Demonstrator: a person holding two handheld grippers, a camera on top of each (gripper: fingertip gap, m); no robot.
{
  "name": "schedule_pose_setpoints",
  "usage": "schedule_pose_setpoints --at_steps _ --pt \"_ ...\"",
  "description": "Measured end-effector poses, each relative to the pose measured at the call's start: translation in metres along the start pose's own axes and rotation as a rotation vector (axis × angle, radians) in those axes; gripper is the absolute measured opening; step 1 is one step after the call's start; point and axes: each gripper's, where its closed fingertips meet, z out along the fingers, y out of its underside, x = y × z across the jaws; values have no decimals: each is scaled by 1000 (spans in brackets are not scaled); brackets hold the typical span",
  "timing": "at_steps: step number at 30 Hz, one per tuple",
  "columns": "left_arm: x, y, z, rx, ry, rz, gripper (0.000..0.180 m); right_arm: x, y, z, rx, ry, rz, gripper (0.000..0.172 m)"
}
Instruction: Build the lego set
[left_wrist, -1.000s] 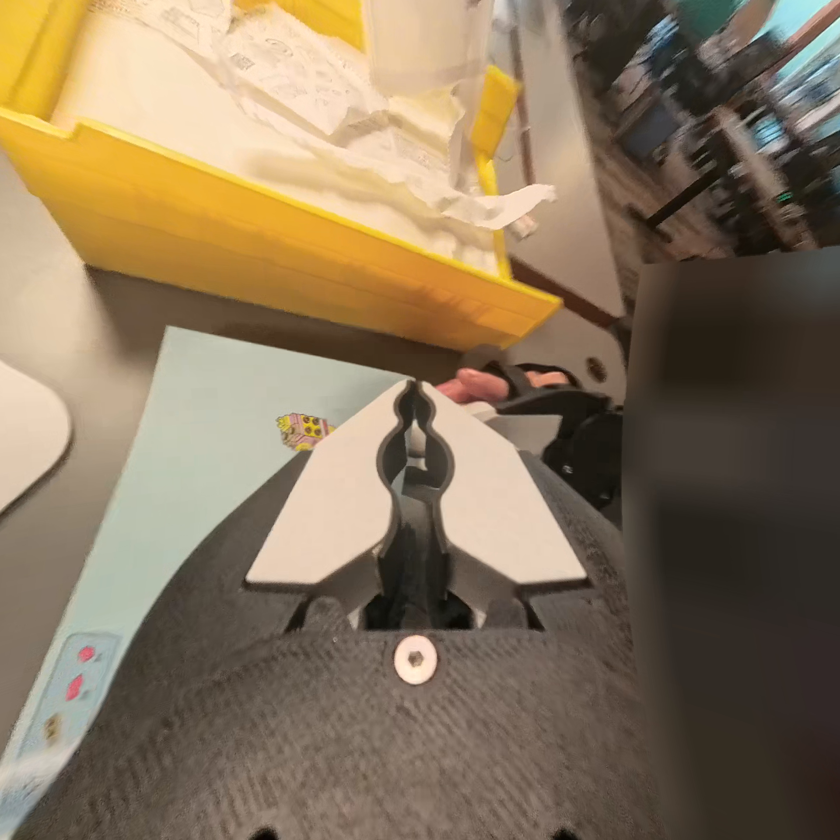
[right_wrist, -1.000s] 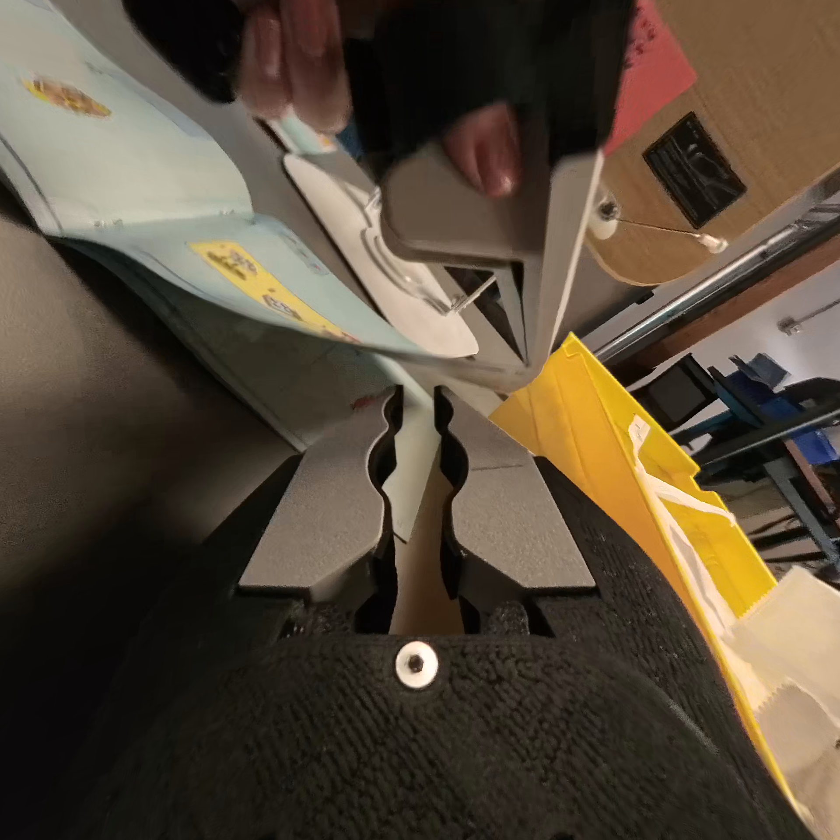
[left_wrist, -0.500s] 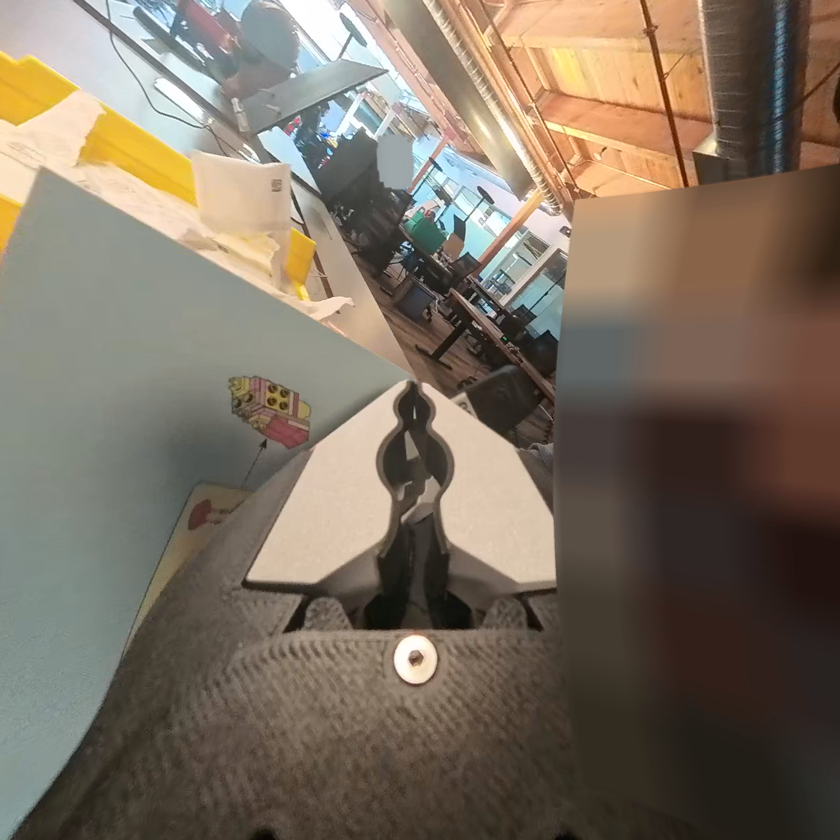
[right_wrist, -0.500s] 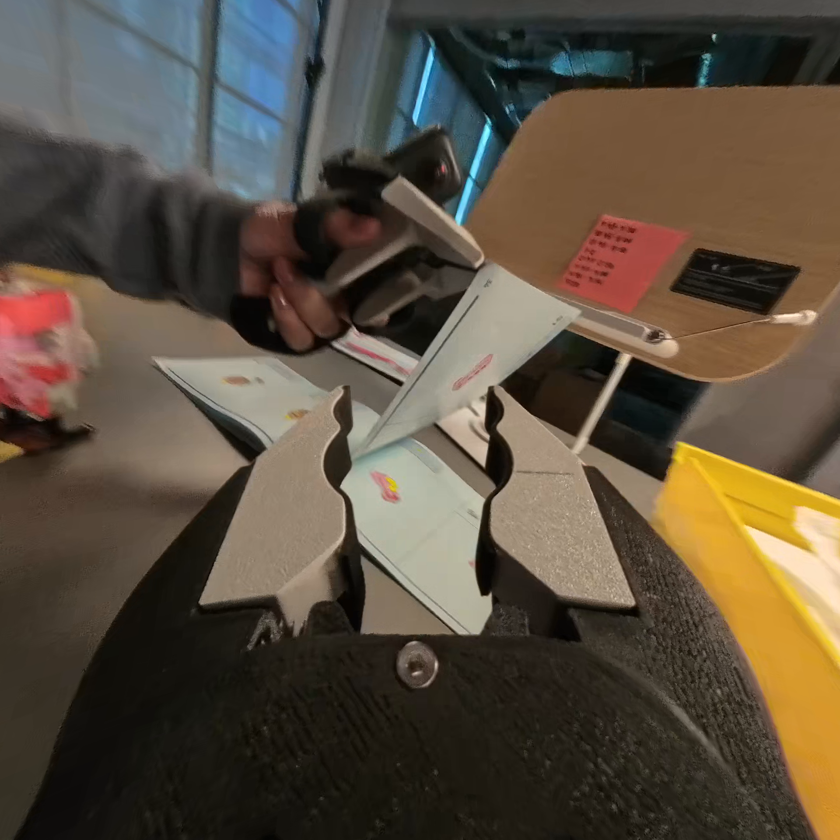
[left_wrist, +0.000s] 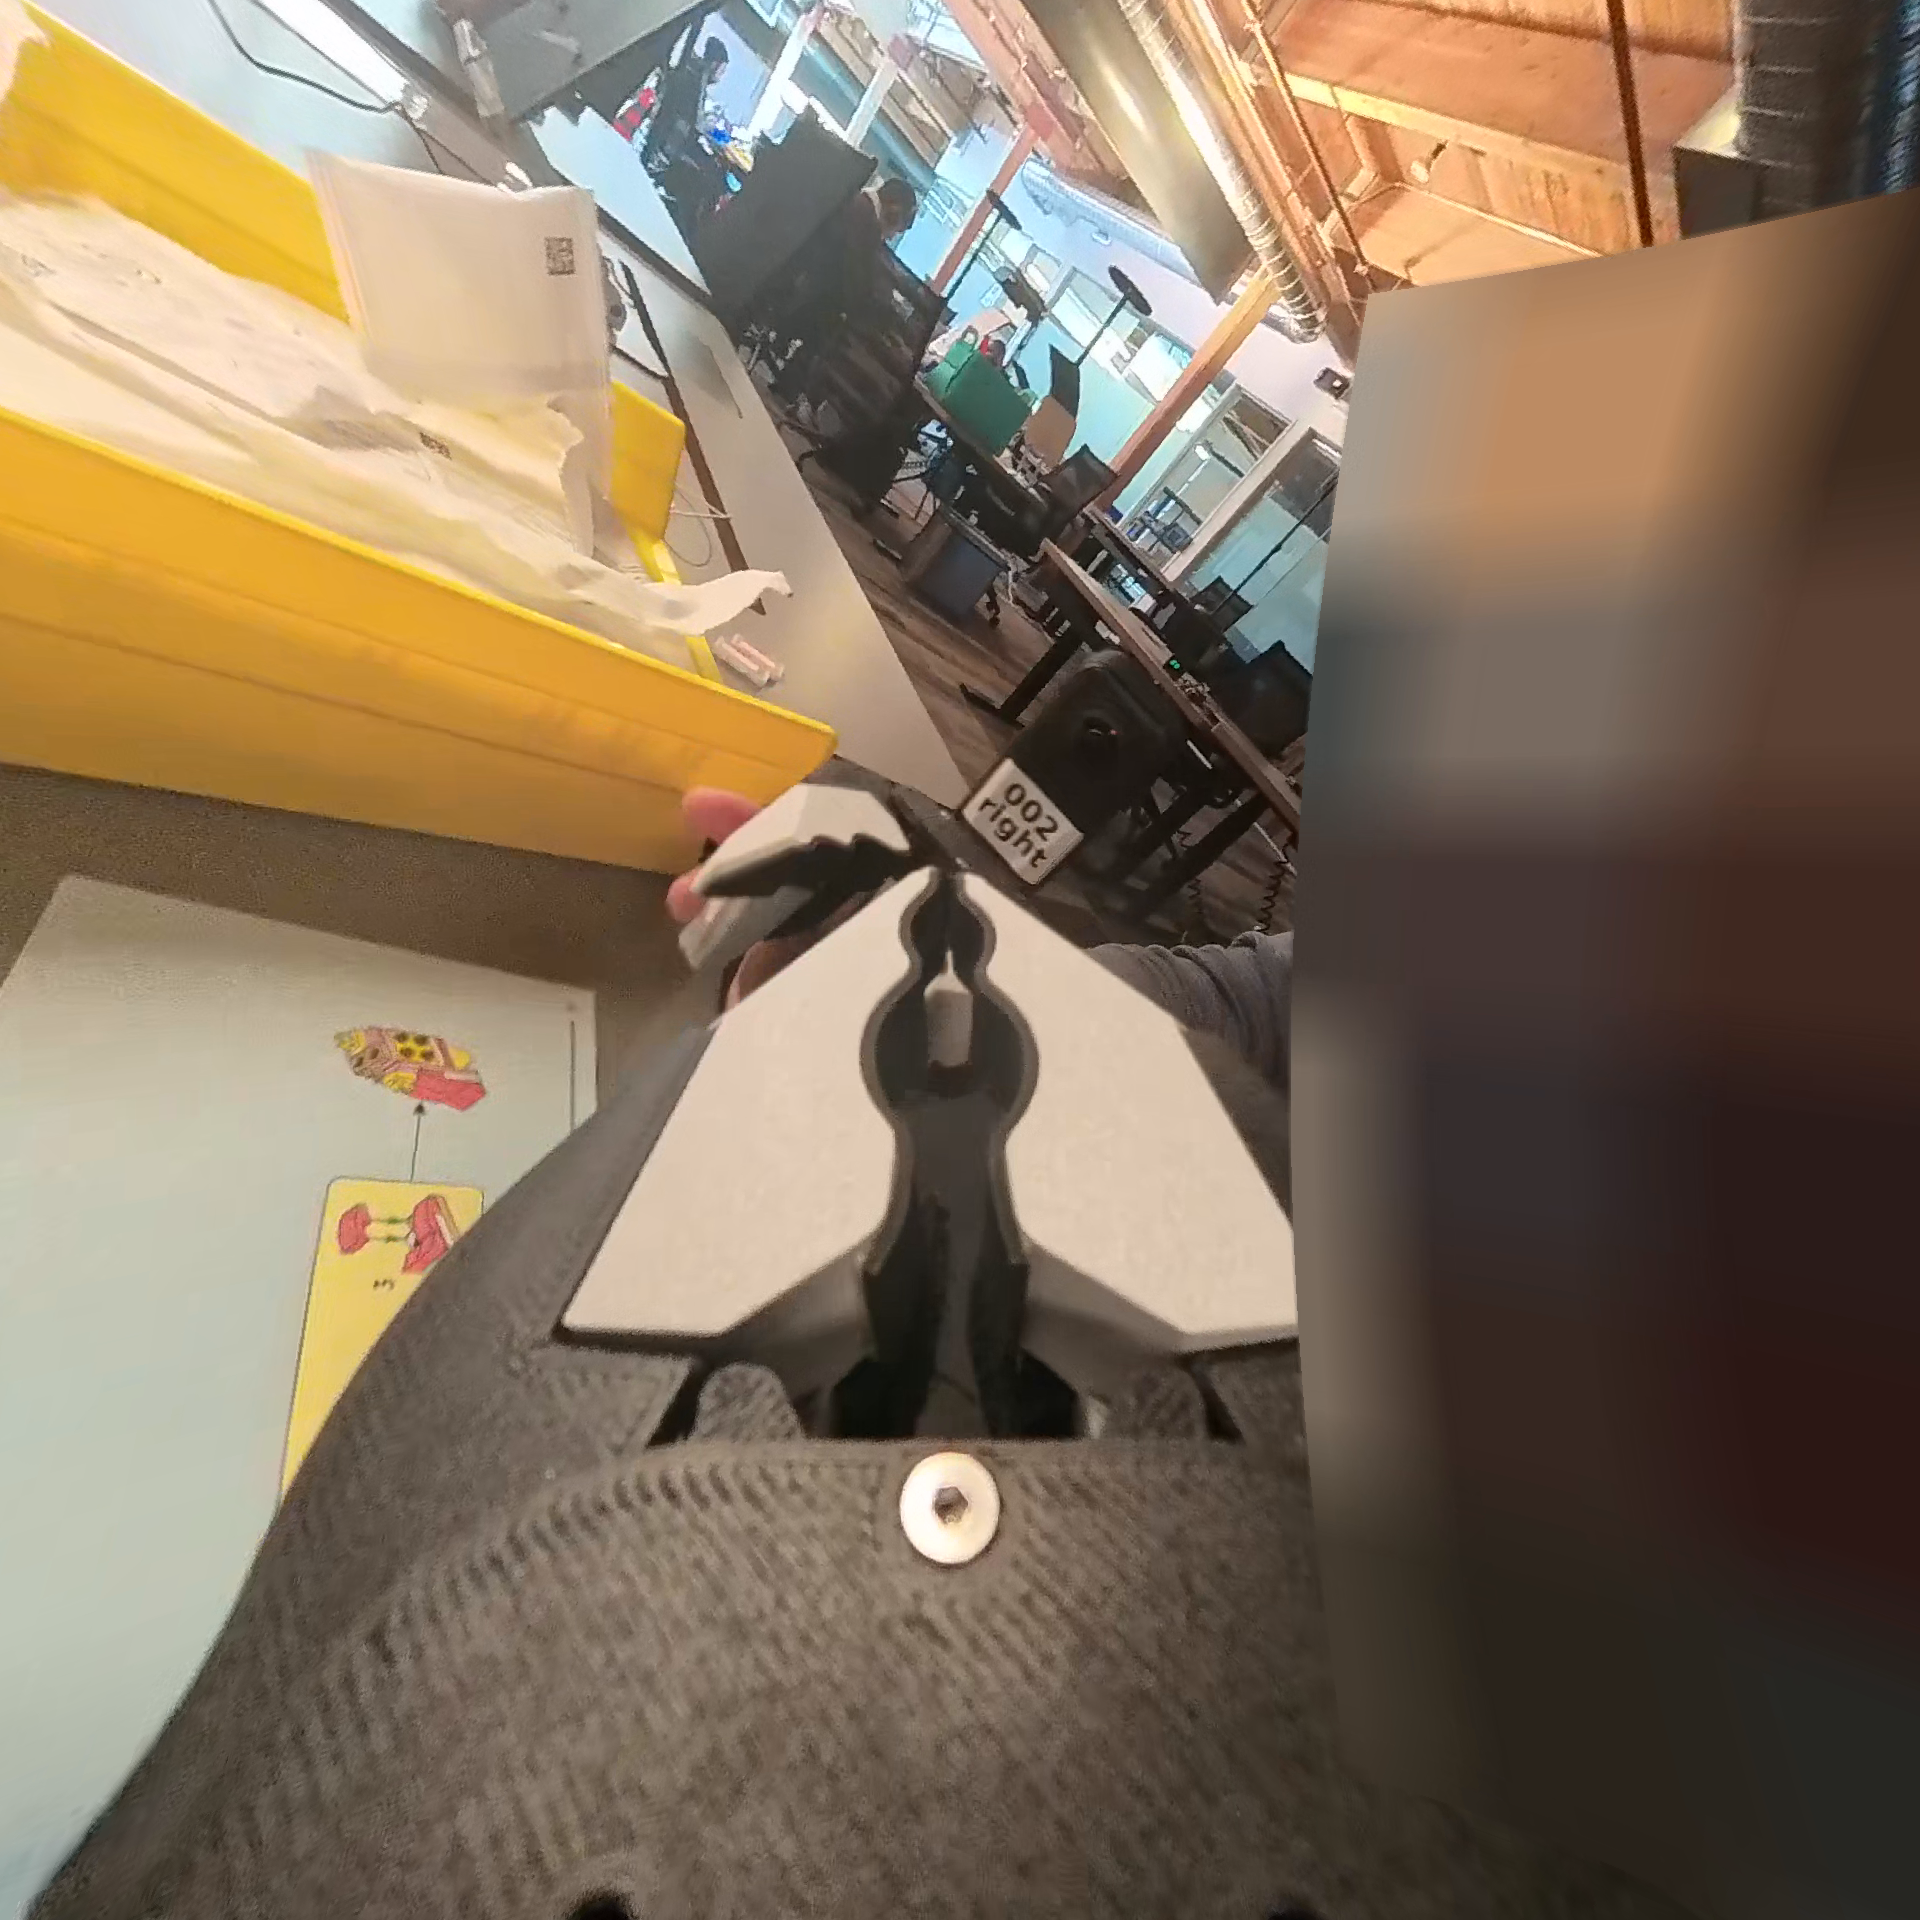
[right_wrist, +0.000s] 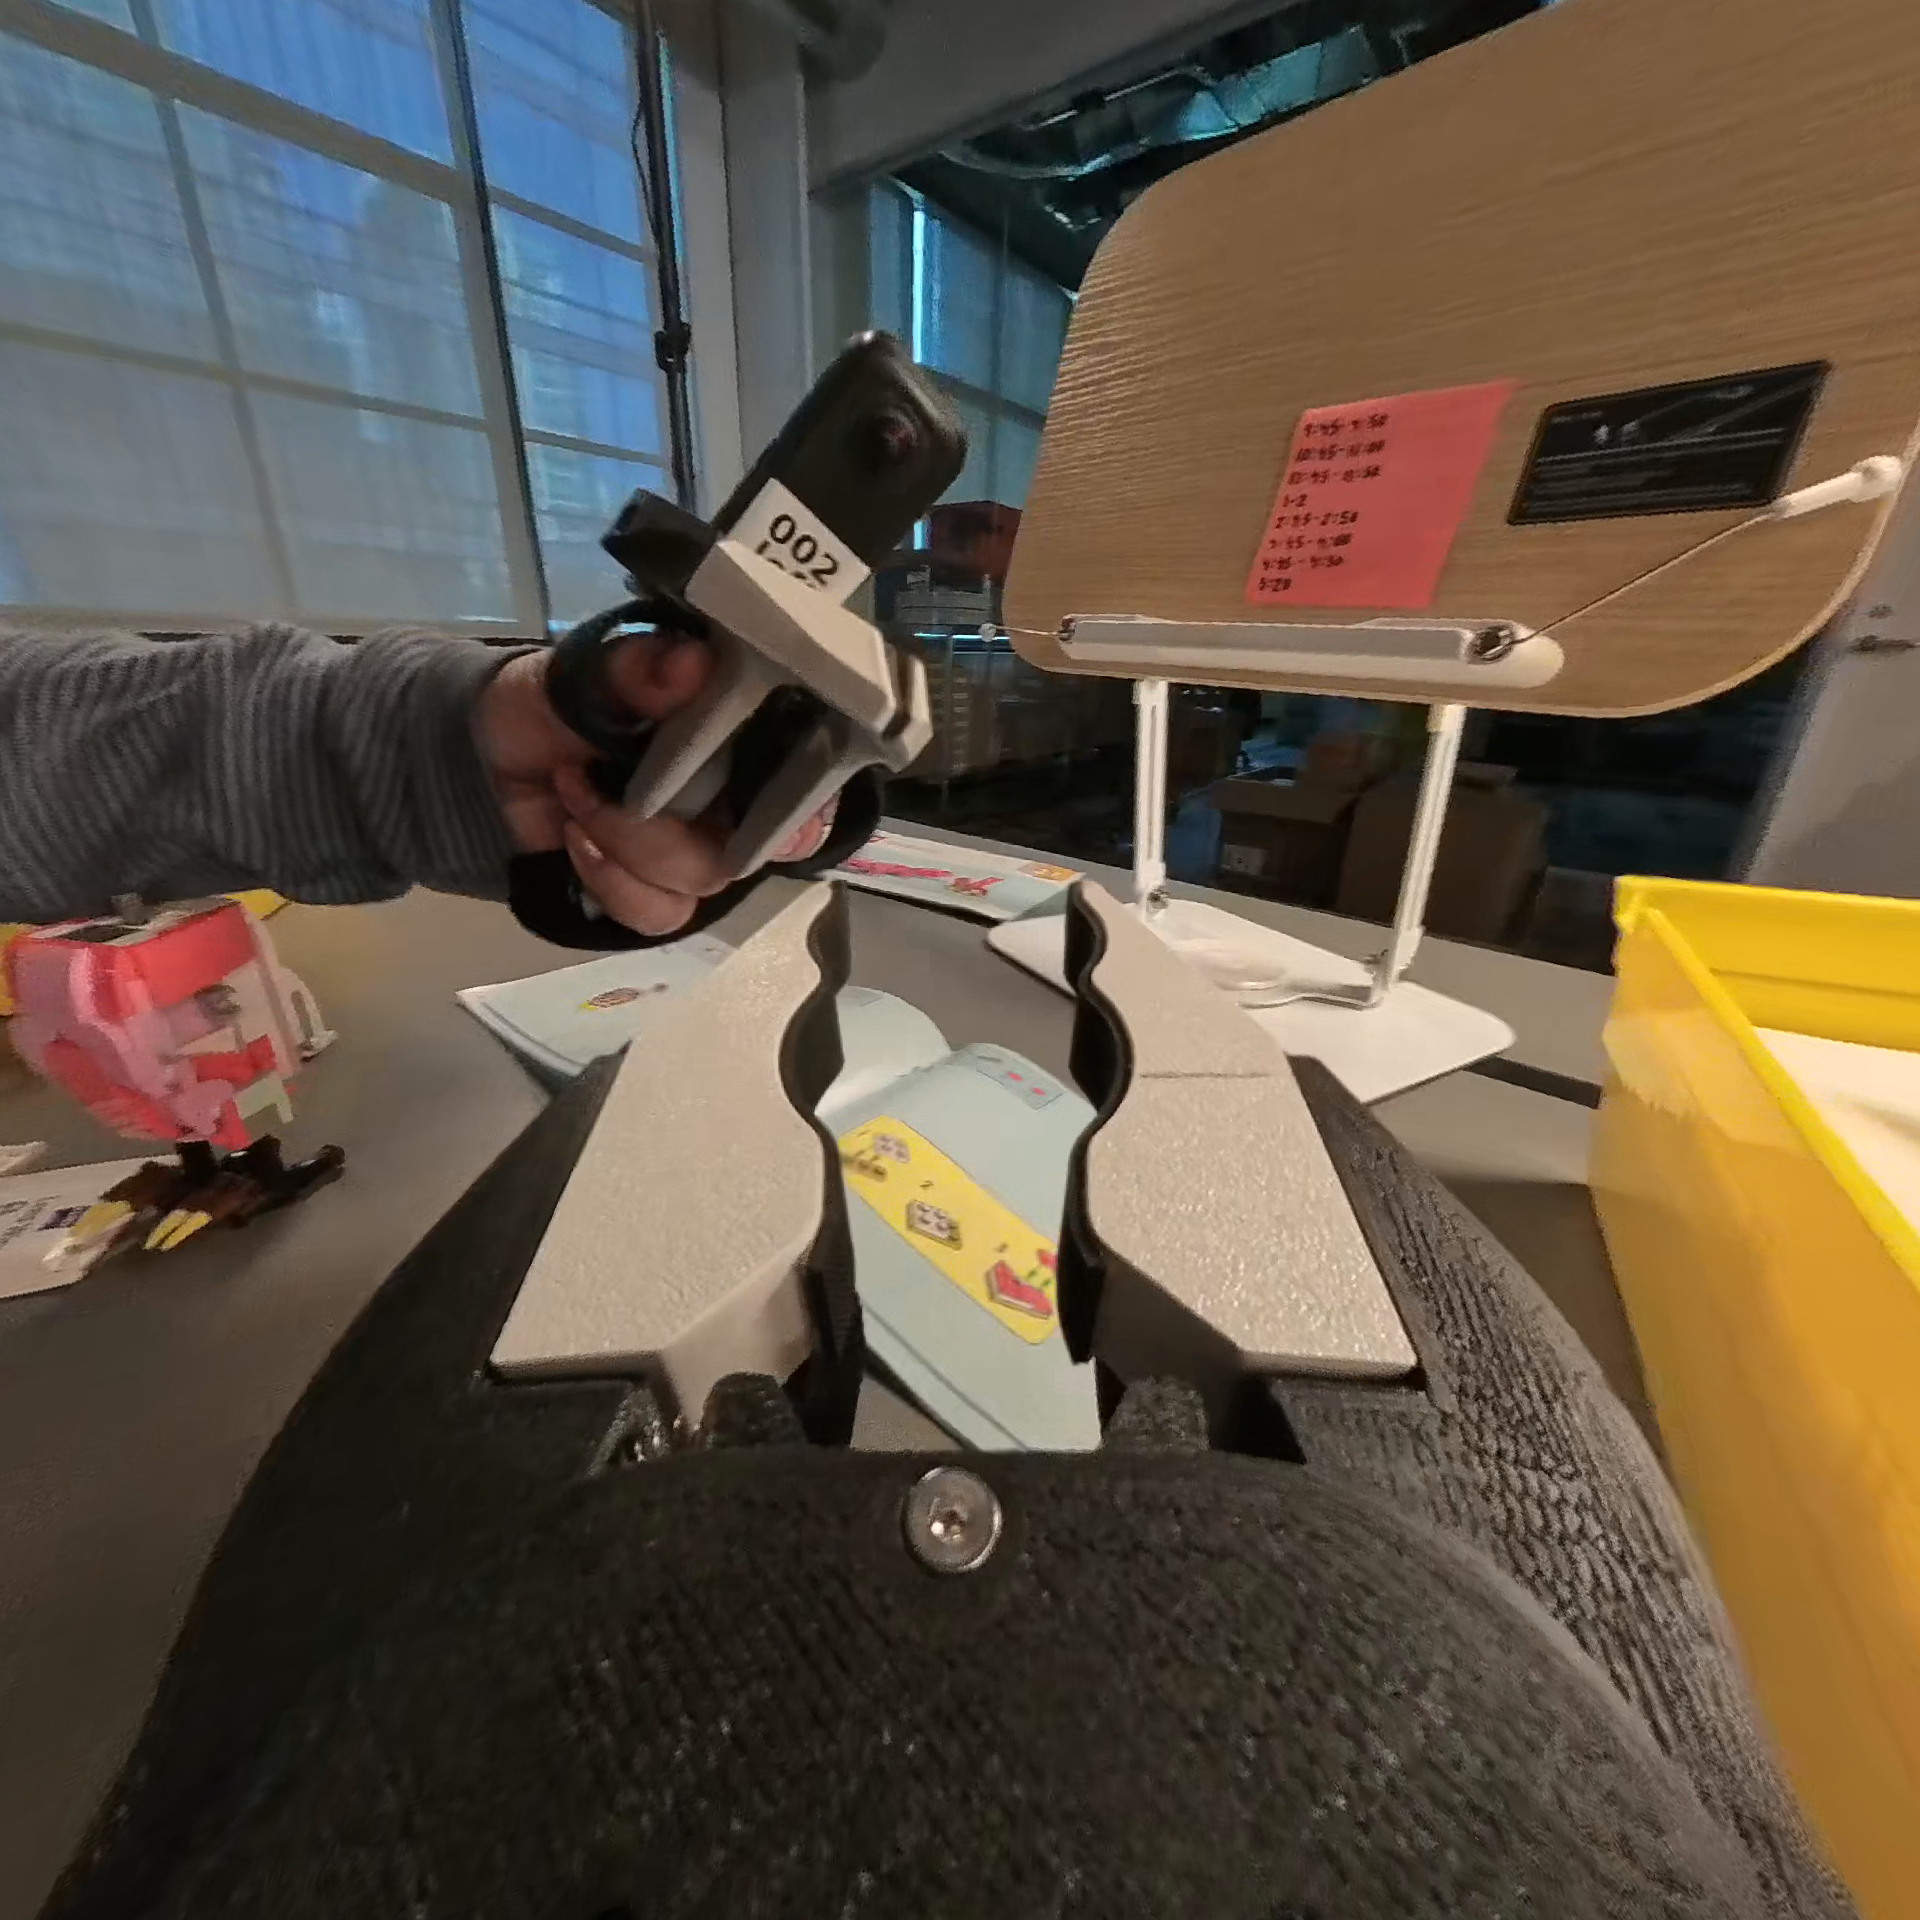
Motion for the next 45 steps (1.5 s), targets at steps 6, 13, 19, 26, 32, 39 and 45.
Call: schedule_pose_setpoints --at_steps 6,13,19,26,32,39,45 --pt "-40 9 -16 -114 -334 67 0 25 -22 -15 99 246 -223 30" --pt "-81 53 -28 -495 -674 122 35 45 -39 -33 170 415 -280 28" --pt "-99 98 -23 -897 -788 325 64 52 -44 -40 193 456 -270 28" --pt "-110 106 -20 -988 -803 349 56 57 -47 -44 200 481 -269 27" --pt "-103 109 -16 -926 -721 233 29 59 -47 -45 199 487 -267 27" --pt "-96 112 -13 -802 -614 10 8 59 -46 -45 197 485 -265 26" --pt "-94 114 -12 -712 -540 -123 2 59 -46 -45 196 482 -264 26"
